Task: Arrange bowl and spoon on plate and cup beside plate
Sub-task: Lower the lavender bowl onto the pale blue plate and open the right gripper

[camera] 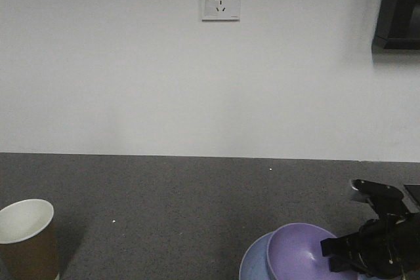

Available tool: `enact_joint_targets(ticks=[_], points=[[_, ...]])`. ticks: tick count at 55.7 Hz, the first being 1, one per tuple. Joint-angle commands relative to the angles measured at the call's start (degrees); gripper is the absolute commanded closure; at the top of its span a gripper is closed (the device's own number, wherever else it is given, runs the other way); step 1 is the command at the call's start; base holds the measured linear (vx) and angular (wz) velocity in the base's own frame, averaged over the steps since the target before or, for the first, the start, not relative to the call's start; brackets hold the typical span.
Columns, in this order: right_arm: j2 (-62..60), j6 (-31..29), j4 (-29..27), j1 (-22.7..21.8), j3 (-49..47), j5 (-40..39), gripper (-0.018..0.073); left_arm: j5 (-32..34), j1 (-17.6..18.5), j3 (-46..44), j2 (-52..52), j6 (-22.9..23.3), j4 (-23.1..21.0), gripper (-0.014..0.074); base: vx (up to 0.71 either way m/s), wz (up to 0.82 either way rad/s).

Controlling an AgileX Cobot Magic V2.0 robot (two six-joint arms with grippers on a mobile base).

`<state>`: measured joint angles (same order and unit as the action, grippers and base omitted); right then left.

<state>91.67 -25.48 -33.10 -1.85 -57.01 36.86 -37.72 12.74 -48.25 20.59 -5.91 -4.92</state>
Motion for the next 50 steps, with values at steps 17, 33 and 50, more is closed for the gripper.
enact_joint_targets(ticks=[17,33,50], points=[[-2.1,-1.5,-3.6,0.0,-1.9,-2.5,0.0314,2.8,0.3,-1.3,0.7,0.5,-0.6,0.0596,0.0,0.0],[-3.1,-5.3,-5.4,0.0,-3.1,-1.8,0.0031,2.6,0.3,-1.3,0.7,0.5,-0.6,0.0596,0.0,0.0],[-14.5,-7.2,-4.0,0.0,-7.9,3.3,0.0066,1.9,0.3,-1.3,0.7,0.6,-0.6,0.0596,0.0,0.0]])
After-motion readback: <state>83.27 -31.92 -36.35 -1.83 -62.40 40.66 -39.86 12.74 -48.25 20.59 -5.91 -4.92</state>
